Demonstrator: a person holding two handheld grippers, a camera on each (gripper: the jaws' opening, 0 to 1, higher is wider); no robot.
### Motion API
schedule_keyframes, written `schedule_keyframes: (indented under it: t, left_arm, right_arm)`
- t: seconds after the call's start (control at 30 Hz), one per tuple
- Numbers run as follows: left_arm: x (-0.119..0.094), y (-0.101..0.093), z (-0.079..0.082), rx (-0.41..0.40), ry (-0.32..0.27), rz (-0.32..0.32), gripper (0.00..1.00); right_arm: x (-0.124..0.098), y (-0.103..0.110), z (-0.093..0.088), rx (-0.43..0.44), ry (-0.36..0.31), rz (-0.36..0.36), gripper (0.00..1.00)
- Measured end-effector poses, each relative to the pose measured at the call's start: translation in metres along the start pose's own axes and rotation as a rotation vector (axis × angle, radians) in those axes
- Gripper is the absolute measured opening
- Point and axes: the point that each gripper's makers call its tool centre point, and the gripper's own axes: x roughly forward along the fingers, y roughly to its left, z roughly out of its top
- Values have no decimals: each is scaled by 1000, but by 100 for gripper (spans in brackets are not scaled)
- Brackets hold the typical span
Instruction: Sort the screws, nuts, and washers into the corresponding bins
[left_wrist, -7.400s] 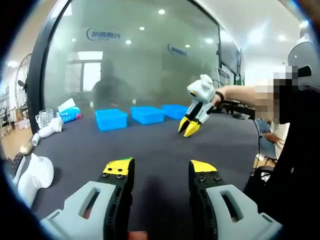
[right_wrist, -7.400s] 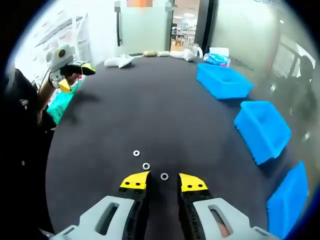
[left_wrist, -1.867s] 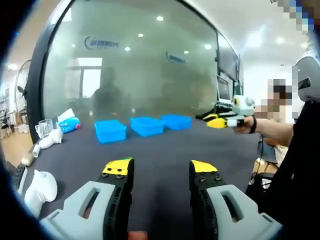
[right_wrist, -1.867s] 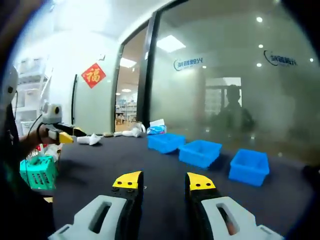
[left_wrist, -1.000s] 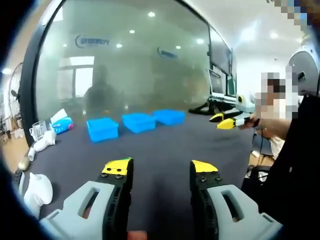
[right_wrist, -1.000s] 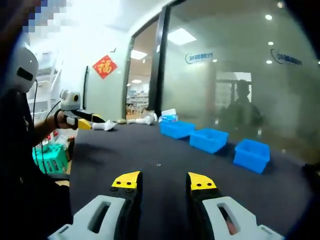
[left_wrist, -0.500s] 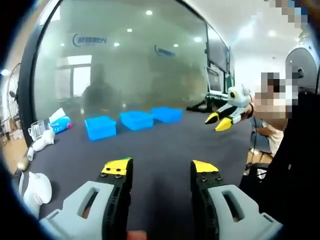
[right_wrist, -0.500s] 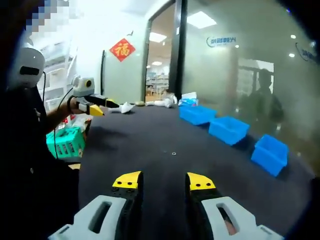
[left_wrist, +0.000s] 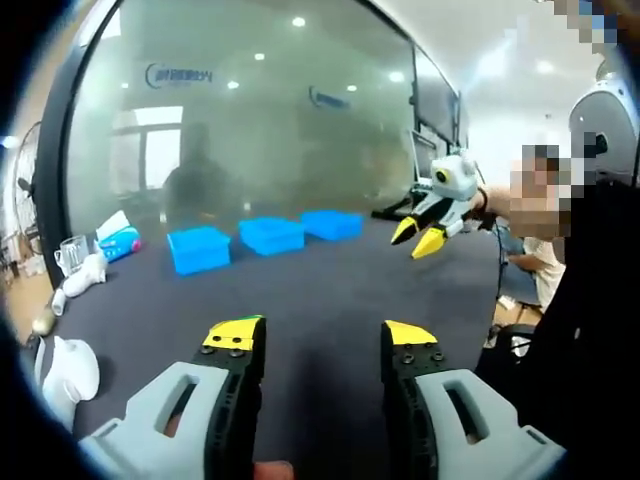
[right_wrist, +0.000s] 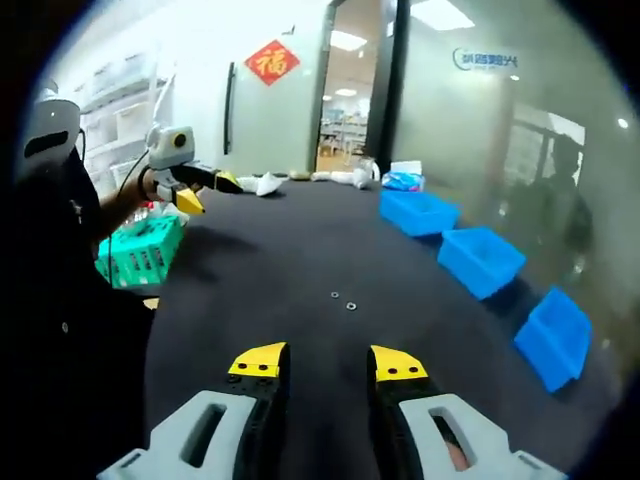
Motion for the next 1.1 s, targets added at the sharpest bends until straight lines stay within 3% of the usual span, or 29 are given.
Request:
schedule_keyframes:
  t: [0.23, 0.6, 1.1]
  left_arm:
    - [0, 1, -2, -8, -1, -1, 45]
    - [0, 2, -3, -15, -3, -1, 45]
    - [0, 4, -9, -31, -1, 8, 45]
  right_arm:
    - [29, -17, 4, -36, 90, 40, 27]
    - [78, -19, 6, -35, 180, 118, 22]
    - [103, -20, 1, -12, 224, 130, 14]
